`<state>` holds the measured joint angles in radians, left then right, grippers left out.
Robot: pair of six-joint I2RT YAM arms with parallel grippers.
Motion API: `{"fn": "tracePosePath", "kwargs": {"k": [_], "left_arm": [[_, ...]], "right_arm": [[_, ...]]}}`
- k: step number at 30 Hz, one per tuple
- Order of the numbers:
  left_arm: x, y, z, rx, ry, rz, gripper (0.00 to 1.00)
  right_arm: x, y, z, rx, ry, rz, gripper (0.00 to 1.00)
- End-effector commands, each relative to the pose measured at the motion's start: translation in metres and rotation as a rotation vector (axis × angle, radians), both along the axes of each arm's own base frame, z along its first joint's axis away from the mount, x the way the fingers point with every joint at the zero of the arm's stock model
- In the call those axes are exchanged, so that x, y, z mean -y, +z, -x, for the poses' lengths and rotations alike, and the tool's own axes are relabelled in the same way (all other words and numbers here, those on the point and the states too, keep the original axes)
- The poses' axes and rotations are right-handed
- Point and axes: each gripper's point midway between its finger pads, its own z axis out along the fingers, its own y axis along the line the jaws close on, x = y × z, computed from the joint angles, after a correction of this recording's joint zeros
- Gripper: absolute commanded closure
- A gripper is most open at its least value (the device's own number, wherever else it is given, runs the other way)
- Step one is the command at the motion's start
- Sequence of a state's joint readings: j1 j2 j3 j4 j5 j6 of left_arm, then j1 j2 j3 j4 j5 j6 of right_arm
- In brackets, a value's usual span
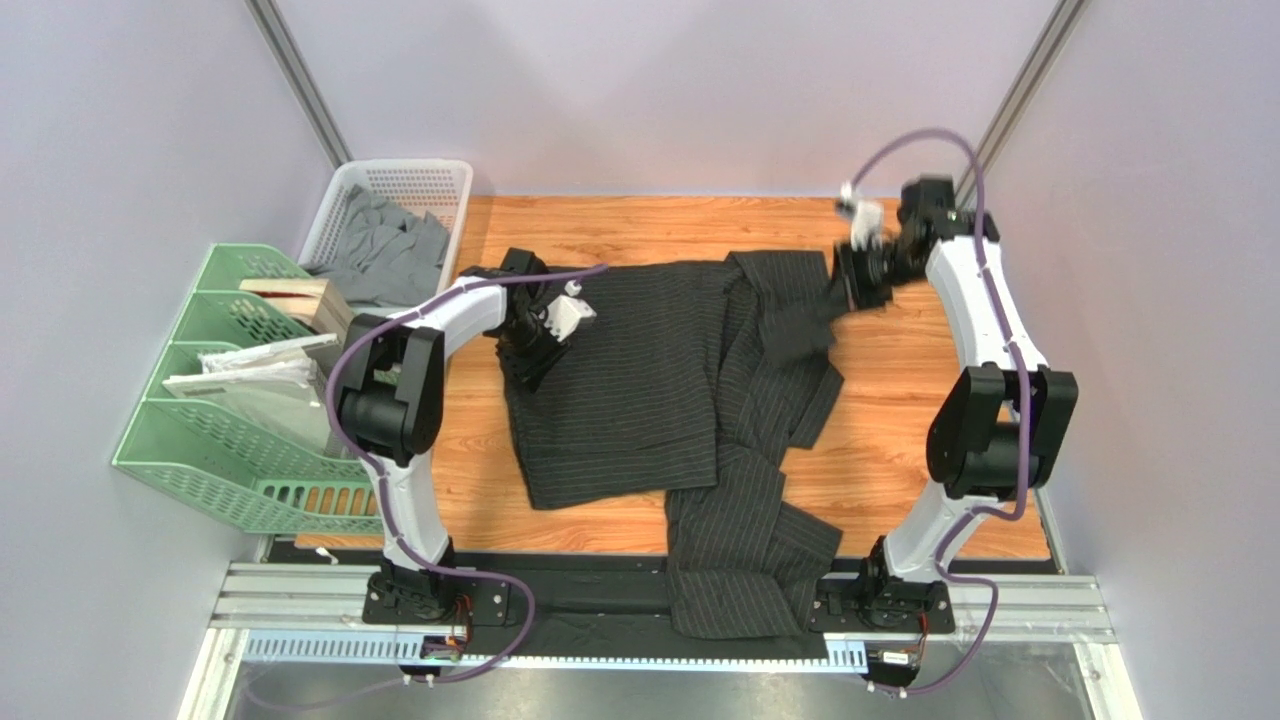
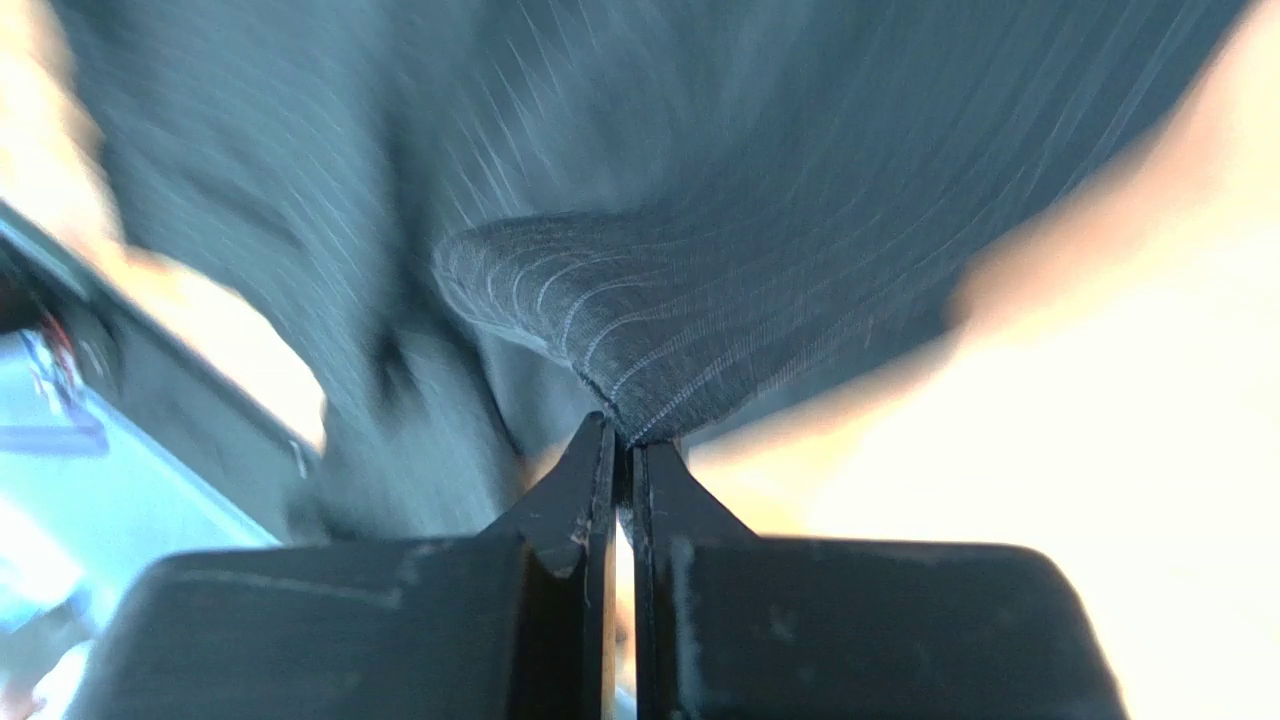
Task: Fold and stack the long sleeve shirts
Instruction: Flatten the shirt out
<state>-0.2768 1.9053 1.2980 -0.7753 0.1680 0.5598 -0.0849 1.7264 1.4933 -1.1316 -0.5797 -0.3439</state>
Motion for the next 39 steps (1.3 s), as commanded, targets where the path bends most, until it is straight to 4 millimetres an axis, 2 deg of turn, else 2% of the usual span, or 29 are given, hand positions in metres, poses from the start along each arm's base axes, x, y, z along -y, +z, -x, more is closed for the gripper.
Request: {"fn": "tracePosePath", "kwargs": {"k": [1, 2, 3, 4, 5, 6, 7, 8, 9, 10, 11, 12, 13, 14, 15, 16, 18, 19, 20, 23, 25, 27, 28, 31, 33, 34, 36, 37, 39], "left_arm": [[-0.024, -0.005, -0.03, 0.01, 0.051, -0.059, 0.61], [-0.026, 0.003, -0.042, 0.034, 0.071, -0.054, 0.64], [-0.028, 0.006, -0.047, 0.039, 0.091, -0.043, 0.67], [-0.034, 0.011, -0.054, 0.046, 0.122, -0.022, 0.67], [-0.031, 0.022, -0.062, 0.061, 0.144, 0.009, 0.67], [-0.029, 0.028, -0.065, 0.064, 0.158, 0.052, 0.64], [-0.026, 0.043, -0.067, 0.09, 0.157, 0.083, 0.59], [-0.023, 0.053, -0.066, 0.106, 0.152, 0.11, 0.52], [-0.015, 0.062, -0.063, 0.117, 0.139, 0.157, 0.41], [-0.01, 0.082, -0.06, 0.16, 0.124, 0.195, 0.37], [-0.005, 0.083, -0.05, 0.147, 0.109, 0.222, 0.35], [0.004, 0.087, -0.044, 0.147, 0.089, 0.238, 0.35], [0.007, 0.095, -0.039, 0.165, 0.07, 0.24, 0.34], [0.01, 0.088, -0.028, 0.143, 0.049, 0.232, 0.34], [0.016, 0.086, -0.021, 0.137, 0.026, 0.221, 0.34], [0.018, 0.083, -0.013, 0.122, 0.014, 0.218, 0.34], [0.02, 0.07, 0.002, 0.074, -0.001, 0.183, 0.34], [0.019, 0.061, 0.006, 0.049, 0.0, 0.168, 0.34], [0.017, 0.053, 0.011, 0.028, 0.003, 0.151, 0.34], [0.012, 0.031, 0.014, -0.034, 0.014, 0.098, 0.35], [0.004, 0.017, 0.014, -0.061, 0.025, 0.037, 0.36], [-0.007, 0.011, 0.008, -0.056, 0.031, -0.027, 0.4], [-0.011, 0.005, 0.005, -0.063, 0.028, -0.049, 0.41], [-0.024, -0.005, -0.003, -0.083, 0.026, -0.127, 0.47], [-0.036, -0.013, -0.008, -0.099, 0.032, -0.185, 0.55], [-0.038, -0.01, -0.016, -0.095, 0.024, -0.198, 0.56], [-0.052, -0.017, -0.024, -0.118, 0.036, -0.248, 0.6], [-0.052, -0.011, -0.038, -0.096, 0.042, -0.241, 0.61], [-0.056, -0.011, -0.052, -0.083, 0.066, -0.222, 0.61]], "right_arm": [[-0.059, 0.096, -0.103, 0.28, 0.01, -0.221, 1.0], [-0.083, 0.109, -0.124, 0.326, 0.015, -0.248, 1.0], [-0.091, 0.166, -0.173, 0.562, 0.008, -0.27, 1.0], [-0.099, 0.178, -0.194, 0.573, -0.05, -0.322, 0.97], [-0.108, 0.149, -0.229, 0.559, -0.092, -0.304, 0.8], [-0.111, 0.164, -0.237, 0.624, -0.091, -0.286, 0.42], [-0.113, 0.15, -0.235, 0.642, -0.038, -0.214, 0.24], [-0.117, 0.139, -0.226, 0.6, -0.022, -0.194, 0.15], [-0.112, 0.102, -0.205, 0.473, 0.005, -0.153, 0.0], [-0.107, 0.089, -0.189, 0.42, 0.031, -0.126, 0.0], [-0.101, 0.076, -0.172, 0.406, 0.1, -0.075, 0.01], [-0.096, 0.089, -0.143, 0.41, 0.128, -0.058, 0.07], [-0.09, 0.041, -0.11, 0.285, 0.15, -0.03, 0.09], [-0.079, 0.025, -0.092, 0.27, 0.176, 0.023, 0.11], [-0.074, 0.04, -0.074, 0.328, 0.185, 0.045, 0.14], [-0.066, 0.0, -0.043, 0.227, 0.202, 0.076, 0.16], [-0.051, -0.015, -0.023, 0.218, 0.227, 0.156, 0.21], [-0.044, -0.04, -0.004, 0.147, 0.237, 0.188, 0.23], [-0.041, -0.05, 0.002, 0.123, 0.247, 0.205, 0.25], [-0.031, -0.089, 0.012, 0.041, 0.262, 0.259, 0.27], [-0.025, -0.116, 0.007, 0.004, 0.264, 0.3, 0.28], [-0.019, -0.132, -0.003, 0.001, 0.268, 0.343, 0.31], [-0.009, -0.149, -0.003, -0.038, 0.272, 0.396, 0.33], [0.013, -0.155, -0.018, -0.047, 0.253, 0.468, 0.4], [0.029, -0.151, -0.03, -0.04, 0.263, 0.524, 0.52], [0.048, -0.147, -0.035, -0.027, 0.274, 0.581, 0.55], [0.07, -0.139, -0.048, -0.007, 0.262, 0.622, 0.55], [0.089, -0.135, -0.055, -0.01, 0.272, 0.693, 0.55], [0.113, -0.139, -0.059, -0.05, 0.249, 0.712, 0.53]]}}
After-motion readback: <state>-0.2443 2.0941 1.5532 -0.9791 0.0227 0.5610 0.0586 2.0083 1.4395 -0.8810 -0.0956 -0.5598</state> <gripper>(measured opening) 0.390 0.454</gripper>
